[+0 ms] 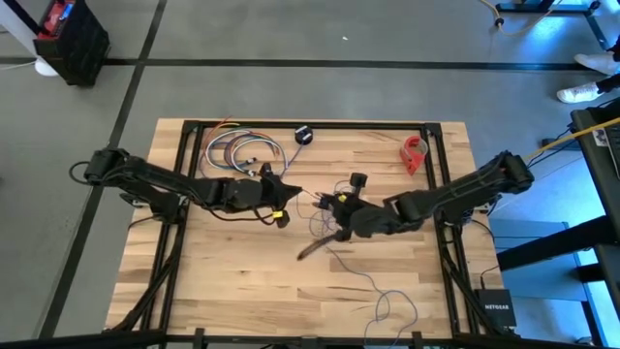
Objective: Coil cords
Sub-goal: Coil the blue wire onto the black spool
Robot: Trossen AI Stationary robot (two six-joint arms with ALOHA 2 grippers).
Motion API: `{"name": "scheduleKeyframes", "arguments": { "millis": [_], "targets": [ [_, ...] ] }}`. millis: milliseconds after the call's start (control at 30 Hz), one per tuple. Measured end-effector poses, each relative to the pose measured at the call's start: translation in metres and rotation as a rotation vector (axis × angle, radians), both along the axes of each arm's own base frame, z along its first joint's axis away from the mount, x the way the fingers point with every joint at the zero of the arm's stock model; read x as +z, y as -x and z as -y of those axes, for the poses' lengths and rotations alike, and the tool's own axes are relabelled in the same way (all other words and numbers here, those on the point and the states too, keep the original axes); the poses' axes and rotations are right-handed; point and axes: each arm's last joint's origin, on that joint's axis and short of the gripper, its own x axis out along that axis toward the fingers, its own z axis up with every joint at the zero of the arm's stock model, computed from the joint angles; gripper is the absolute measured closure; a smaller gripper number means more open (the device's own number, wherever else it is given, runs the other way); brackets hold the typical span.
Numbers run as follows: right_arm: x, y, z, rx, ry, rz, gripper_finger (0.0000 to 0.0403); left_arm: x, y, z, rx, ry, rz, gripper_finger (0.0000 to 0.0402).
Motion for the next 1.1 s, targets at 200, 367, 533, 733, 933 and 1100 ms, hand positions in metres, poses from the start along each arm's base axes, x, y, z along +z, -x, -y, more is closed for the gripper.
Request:
{"name": "scheduleKeyframes", "arguments": {
  "millis": [200, 367, 533, 733, 933, 1100],
  "targets": [
    [-0.018, -0.018, 0.018, -0.084, 0.023, -0.025, 0.0400, 0.004, 0.001, 0.009, -0.036, 0.007, 0.031, 0.0401],
    [-0.024, -0.033, 0.027, -0.090, -0.013, 0.029, 0.0400, 0.006, -0.003, 0.013, -0.058, 0.022, 0.079, 0.0401],
    [-0.021, -0.039, 0.034, -0.088, -0.043, 0.090, 0.0400, 0.000, -0.007, 0.017, -0.073, 0.024, 0.072, 0.0401],
    [-0.012, -0.043, 0.034, -0.034, -0.076, 0.167, 0.0400, -0.004, -0.013, 0.018, -0.075, 0.014, 0.082, 0.0401],
    [-0.009, -0.045, 0.035, -0.030, -0.089, 0.215, 0.0400, -0.006, -0.015, 0.018, -0.079, -0.001, 0.093, 0.0401],
    [0.003, -0.047, 0.034, -0.009, -0.083, 0.310, 0.0400, -0.006, -0.015, 0.018, -0.078, -0.001, 0.094, 0.0401]
  ]
}}
